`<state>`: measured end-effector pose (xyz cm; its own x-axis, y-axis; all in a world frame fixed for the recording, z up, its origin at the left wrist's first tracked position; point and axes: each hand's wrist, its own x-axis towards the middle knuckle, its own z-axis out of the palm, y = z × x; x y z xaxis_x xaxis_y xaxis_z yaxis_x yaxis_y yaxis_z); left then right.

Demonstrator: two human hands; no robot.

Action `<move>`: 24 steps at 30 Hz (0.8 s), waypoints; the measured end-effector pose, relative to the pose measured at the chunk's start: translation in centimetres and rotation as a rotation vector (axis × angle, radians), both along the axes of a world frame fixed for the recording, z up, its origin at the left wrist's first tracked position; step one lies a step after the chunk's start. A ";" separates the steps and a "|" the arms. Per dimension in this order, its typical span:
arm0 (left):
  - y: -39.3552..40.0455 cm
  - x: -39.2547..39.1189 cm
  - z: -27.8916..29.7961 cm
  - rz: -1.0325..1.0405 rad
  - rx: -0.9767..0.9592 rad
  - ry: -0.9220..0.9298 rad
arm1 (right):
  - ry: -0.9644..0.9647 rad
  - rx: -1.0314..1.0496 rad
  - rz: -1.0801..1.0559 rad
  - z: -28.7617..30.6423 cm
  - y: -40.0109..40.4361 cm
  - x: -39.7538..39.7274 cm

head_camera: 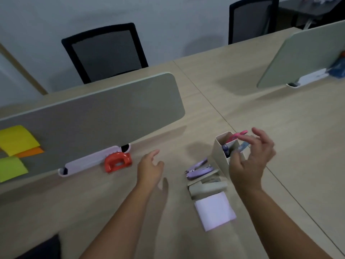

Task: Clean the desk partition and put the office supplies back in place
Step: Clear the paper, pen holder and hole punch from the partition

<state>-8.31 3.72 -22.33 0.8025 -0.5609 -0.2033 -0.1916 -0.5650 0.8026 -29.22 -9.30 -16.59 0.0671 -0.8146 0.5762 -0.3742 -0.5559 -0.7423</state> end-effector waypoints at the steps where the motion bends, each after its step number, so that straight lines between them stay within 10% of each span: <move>1: 1.1 1.7 -0.1 0.030 0.038 -0.060 | 0.041 -0.019 0.082 0.1 0.5 1.6; 11: 8.8 11.9 -1.8 0.294 0.104 -0.126 | 0.631 0.627 0.788 -5.9 7.1 20.3; 16: 9.4 12.0 -3.7 0.338 0.024 -0.001 | 0.466 1.085 0.803 -8.0 10.4 25.0; 24: 11.1 8.6 -4.6 0.391 -0.083 0.070 | 0.417 1.023 0.655 -8.7 11.3 22.3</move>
<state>0.30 14.79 -26.97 0.9444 -0.2330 -0.2319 0.0815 -0.5174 0.8518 -6.93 2.03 -25.30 0.6445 -0.6182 -0.4499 -0.5547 0.0270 -0.8316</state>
